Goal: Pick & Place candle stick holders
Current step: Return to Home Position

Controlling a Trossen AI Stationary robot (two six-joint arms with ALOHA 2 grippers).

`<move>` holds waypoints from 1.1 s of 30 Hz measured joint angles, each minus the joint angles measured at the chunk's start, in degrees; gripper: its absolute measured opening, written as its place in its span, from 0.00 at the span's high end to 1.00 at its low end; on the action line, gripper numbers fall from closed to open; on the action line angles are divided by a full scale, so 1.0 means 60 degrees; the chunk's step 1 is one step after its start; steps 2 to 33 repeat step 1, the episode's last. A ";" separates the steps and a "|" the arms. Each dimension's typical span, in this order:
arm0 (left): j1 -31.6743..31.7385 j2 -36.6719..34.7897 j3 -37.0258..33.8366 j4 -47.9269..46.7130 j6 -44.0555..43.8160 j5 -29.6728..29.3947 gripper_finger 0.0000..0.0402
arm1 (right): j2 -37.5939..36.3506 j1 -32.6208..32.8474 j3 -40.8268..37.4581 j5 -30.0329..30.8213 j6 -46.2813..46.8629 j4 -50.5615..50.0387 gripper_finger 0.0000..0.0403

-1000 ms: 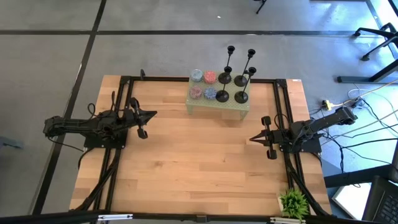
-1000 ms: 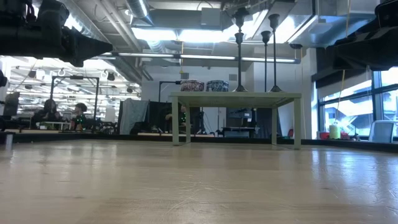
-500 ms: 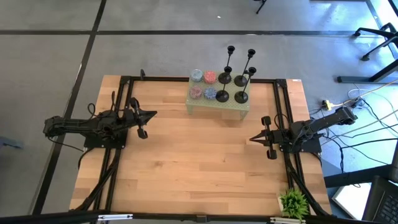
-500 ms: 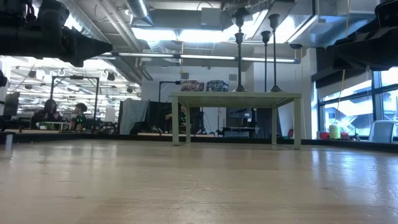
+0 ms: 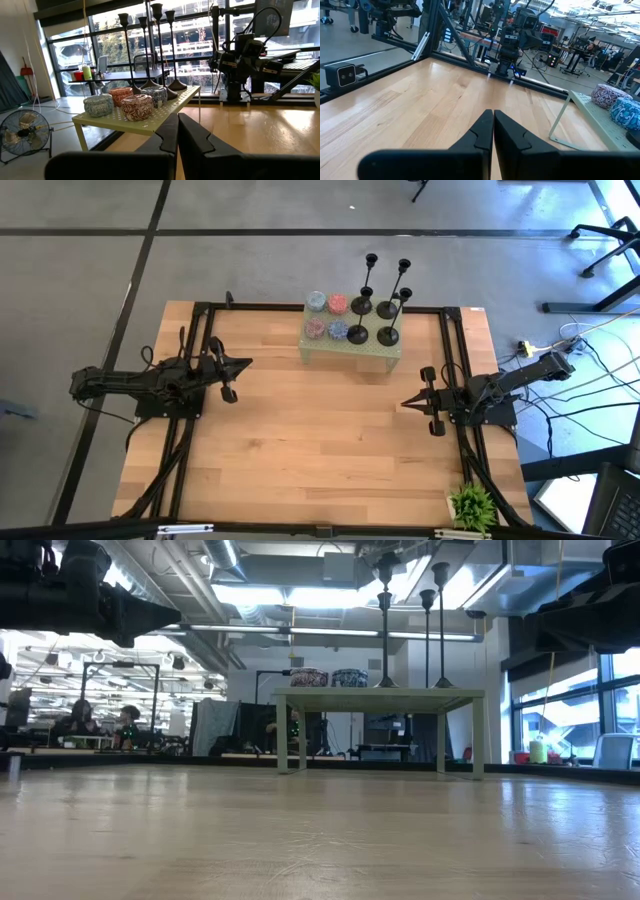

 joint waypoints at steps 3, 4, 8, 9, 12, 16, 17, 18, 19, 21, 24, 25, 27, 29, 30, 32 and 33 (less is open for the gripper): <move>0.0000 0.0000 0.0000 0.0000 0.0000 -0.0004 0.99 | 0.0000 -0.0004 0.0000 0.0000 0.0000 -0.0004 0.96; 0.0000 0.0000 0.0000 0.0000 0.0000 -0.0004 0.99 | 0.0000 -0.0004 0.0000 0.0000 0.0000 -0.0004 0.96; 0.0000 0.0000 0.0000 0.0000 0.0000 -0.0004 0.99 | 0.0000 -0.0004 0.0000 0.0000 0.0000 -0.0004 0.96; 0.0000 0.0000 0.0000 0.0000 0.0000 -0.0004 0.99 | 0.0000 -0.0004 0.0000 0.0000 0.0000 -0.0004 0.96; 0.0000 0.0000 0.0000 0.0000 0.0000 -0.0004 0.99 | 0.0000 -0.0004 0.0000 0.0000 0.0000 -0.0004 0.96; 0.0000 0.0000 0.0000 0.0000 0.0000 -0.0004 0.99 | 0.0000 -0.0004 0.0000 0.0000 0.0000 -0.0004 0.96; 0.0000 0.0000 0.0000 0.0000 0.0000 -0.0004 0.99 | 0.0000 -0.0004 0.0000 0.0000 0.0000 -0.0004 0.96; 0.0000 0.0000 0.0000 0.0000 0.0000 -0.0004 0.99 | 0.0000 -0.0004 0.0000 0.0000 0.0000 -0.0004 0.96; 0.0000 0.0000 0.0000 0.0000 0.0000 -0.0004 0.99 | 0.0000 -0.0004 0.0000 0.0000 0.0000 -0.0004 0.96; 0.0000 0.0000 0.0000 0.0000 0.0000 -0.0004 0.99 | 0.0000 -0.0004 0.0000 0.0000 0.0000 -0.0004 0.96; 0.0000 0.0000 0.0000 0.0000 0.0000 -0.0004 0.99 | 0.0000 -0.0004 0.0000 0.0000 0.0000 -0.0004 0.96; 0.0000 0.0000 0.0000 0.0000 0.0000 -0.0004 0.99 | 0.0000 -0.0004 0.0000 0.0000 0.0000 -0.0004 0.96; 0.0000 0.0000 0.0000 0.0000 0.0000 -0.0004 0.99 | 0.0000 -0.0004 0.0000 0.0000 0.0000 -0.0004 0.96; 0.0000 0.0000 0.0000 0.0000 0.0000 -0.0004 0.99 | 0.0000 -0.0004 0.0000 0.0000 0.0000 -0.0004 0.96; 0.0000 0.0000 0.0000 0.0000 0.0000 -0.0004 0.99 | 0.0000 -0.0004 0.0000 0.0000 0.0000 -0.0004 0.96; 0.0000 0.0000 0.0000 0.0000 0.0000 -0.0004 0.99 | 0.0000 -0.0004 0.0000 0.0000 0.0000 -0.0004 0.96; 0.0000 0.0000 0.0000 0.0000 0.0000 -0.0004 0.99 | 0.0000 -0.0004 0.0000 0.0000 0.0000 -0.0004 0.96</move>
